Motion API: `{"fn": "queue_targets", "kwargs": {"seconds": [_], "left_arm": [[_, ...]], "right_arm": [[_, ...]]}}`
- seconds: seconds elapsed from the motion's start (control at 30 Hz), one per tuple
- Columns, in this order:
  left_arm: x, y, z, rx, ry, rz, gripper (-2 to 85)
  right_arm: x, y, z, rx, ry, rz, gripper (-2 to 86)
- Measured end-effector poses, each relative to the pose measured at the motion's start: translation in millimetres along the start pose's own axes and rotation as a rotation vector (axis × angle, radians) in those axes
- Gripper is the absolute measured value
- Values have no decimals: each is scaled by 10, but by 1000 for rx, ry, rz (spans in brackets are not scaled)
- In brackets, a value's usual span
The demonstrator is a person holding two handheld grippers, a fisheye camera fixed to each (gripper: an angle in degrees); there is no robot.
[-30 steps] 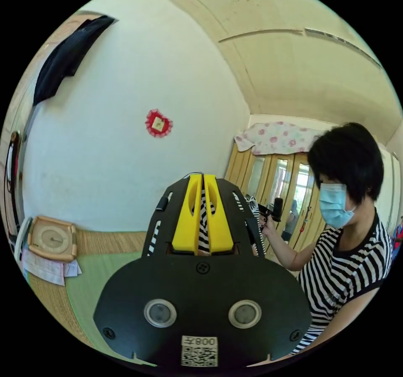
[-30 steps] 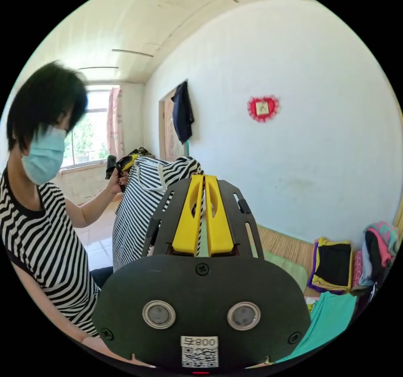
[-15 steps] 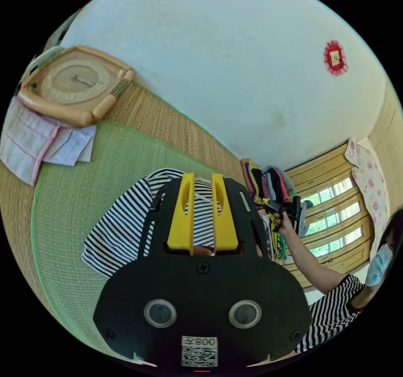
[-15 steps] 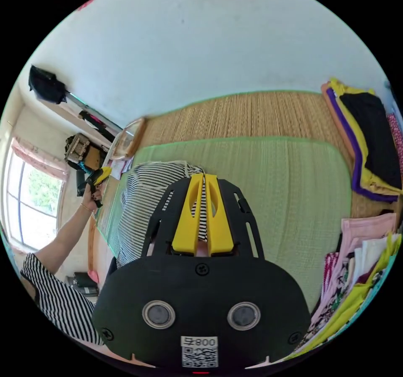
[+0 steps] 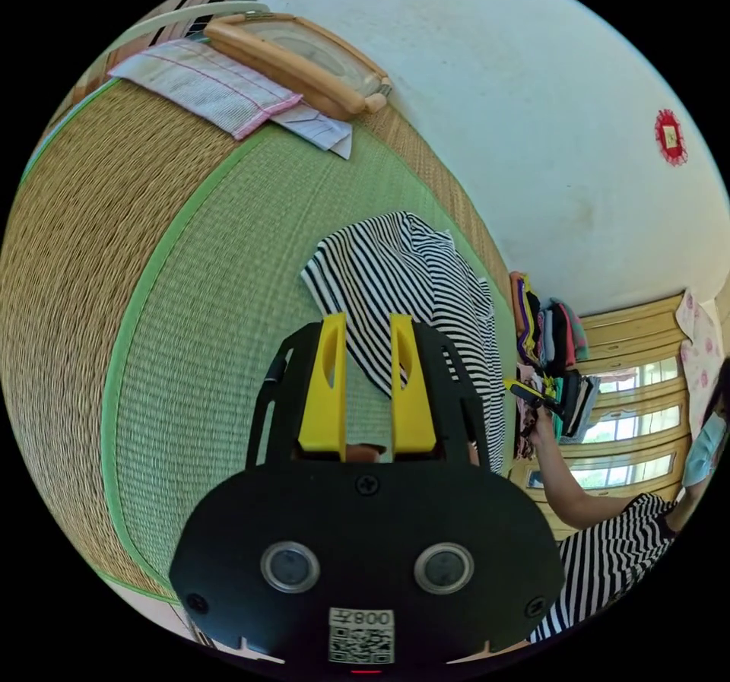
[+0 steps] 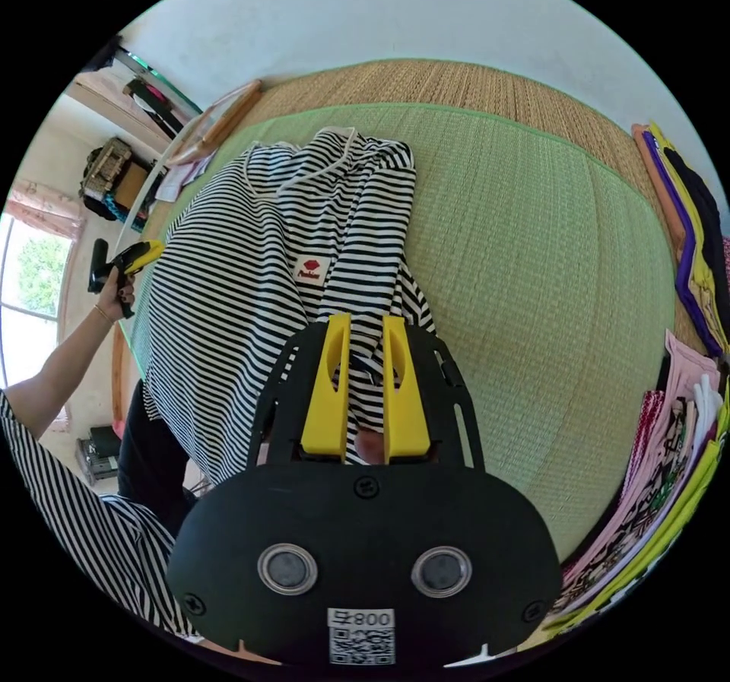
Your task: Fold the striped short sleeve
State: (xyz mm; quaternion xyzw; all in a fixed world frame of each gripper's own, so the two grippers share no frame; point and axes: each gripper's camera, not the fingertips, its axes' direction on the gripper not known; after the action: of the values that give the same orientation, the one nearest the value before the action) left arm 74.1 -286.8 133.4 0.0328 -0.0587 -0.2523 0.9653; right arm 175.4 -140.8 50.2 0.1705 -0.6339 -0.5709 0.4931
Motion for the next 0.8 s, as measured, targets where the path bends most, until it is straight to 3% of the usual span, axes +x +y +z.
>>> {"fn": "queue_targets", "kwargs": {"seconds": [0.3, 0.6, 0.8], "left_arm": [[420, -380, 221, -18, -26, -12, 22], [738, -812, -182, 90, -60, 22, 19], [873, -797, -169, 130, -77, -14, 52]], "right_arm": [[-226, -443, -149, -56, 51, -3, 10], [482, -1035, -1344, 49, 294, 86, 0], [938, -1053, -1216, 13, 189, 244, 1]]}}
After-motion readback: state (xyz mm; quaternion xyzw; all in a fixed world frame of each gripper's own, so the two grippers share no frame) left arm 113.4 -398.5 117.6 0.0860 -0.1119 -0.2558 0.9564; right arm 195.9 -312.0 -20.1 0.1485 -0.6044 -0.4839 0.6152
